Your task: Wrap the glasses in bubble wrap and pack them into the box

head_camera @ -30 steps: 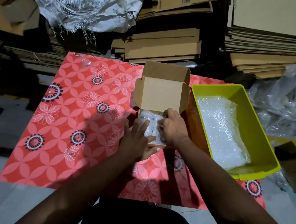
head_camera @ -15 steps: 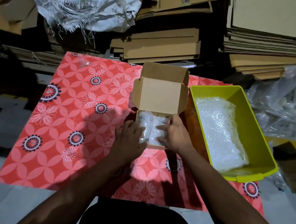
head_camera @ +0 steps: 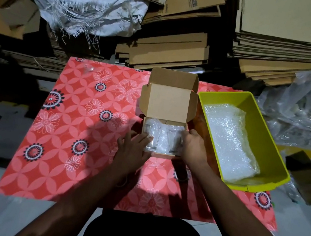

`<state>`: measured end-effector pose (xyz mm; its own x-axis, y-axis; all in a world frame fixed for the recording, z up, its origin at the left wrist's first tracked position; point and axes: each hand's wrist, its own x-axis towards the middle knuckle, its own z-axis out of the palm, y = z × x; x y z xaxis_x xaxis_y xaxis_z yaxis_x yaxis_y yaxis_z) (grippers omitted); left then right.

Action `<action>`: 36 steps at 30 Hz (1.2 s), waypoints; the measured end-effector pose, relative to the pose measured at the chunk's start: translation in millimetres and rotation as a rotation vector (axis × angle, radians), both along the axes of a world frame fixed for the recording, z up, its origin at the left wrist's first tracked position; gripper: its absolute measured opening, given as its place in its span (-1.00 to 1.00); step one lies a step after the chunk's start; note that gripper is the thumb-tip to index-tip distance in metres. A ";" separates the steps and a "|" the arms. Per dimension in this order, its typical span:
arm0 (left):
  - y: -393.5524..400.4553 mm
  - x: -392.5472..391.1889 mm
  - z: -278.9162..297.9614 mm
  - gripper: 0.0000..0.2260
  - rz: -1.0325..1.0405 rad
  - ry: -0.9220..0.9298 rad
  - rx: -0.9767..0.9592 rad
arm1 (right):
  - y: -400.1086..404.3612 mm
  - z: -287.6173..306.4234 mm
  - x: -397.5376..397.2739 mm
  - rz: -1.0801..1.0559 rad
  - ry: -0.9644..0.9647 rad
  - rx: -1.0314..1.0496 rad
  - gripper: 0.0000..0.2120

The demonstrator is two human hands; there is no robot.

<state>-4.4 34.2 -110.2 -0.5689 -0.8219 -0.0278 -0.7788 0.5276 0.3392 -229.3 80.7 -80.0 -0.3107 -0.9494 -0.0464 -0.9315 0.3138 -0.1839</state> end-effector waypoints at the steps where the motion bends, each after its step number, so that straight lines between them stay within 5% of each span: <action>1: -0.2 0.7 0.9 -0.54 0.001 0.001 0.028 | 1.3 2.4 0.6 -0.008 -0.006 0.009 -0.78; 5: -2.3 2.2 -0.5 -0.54 -0.012 -0.018 0.060 | 3.4 -4.9 -6.1 -0.126 -0.150 -0.034 -0.88; 7: -2.3 2.1 -3.2 -0.55 -0.022 -0.033 0.067 | 5.4 -8.2 -9.7 -0.146 -0.202 -0.009 -0.77; 15: 8.7 -8.9 4.4 -0.55 -0.038 -0.088 0.064 | 14.4 -9.3 18.8 -0.078 -0.168 -0.023 -0.76; 20: 23.0 -14.9 11.0 -0.53 -0.053 -0.142 0.019 | 14.3 -1.3 27.2 -0.160 -0.309 -0.085 -0.55; 28: 19.4 -11.5 13.1 -0.41 -0.005 -0.083 0.154 | 28.4 23.1 12.5 0.080 0.024 -0.023 -0.71; 33: 26.5 -10.8 9.7 -0.34 0.033 0.010 0.155 | 41.0 52.2 -37.2 -0.246 -0.118 -0.551 -0.82; 36: 27.4 -13.9 8.6 -0.37 0.067 0.040 0.130 | 45.1 39.8 -101.4 -0.411 -0.129 -0.258 -0.76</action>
<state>-18.3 61.6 -101.7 -0.5159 -0.8490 -0.1145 -0.7951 0.4247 0.4330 -330.7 125.8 -40.2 -0.6685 -0.7353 0.1115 -0.7050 0.5789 -0.4096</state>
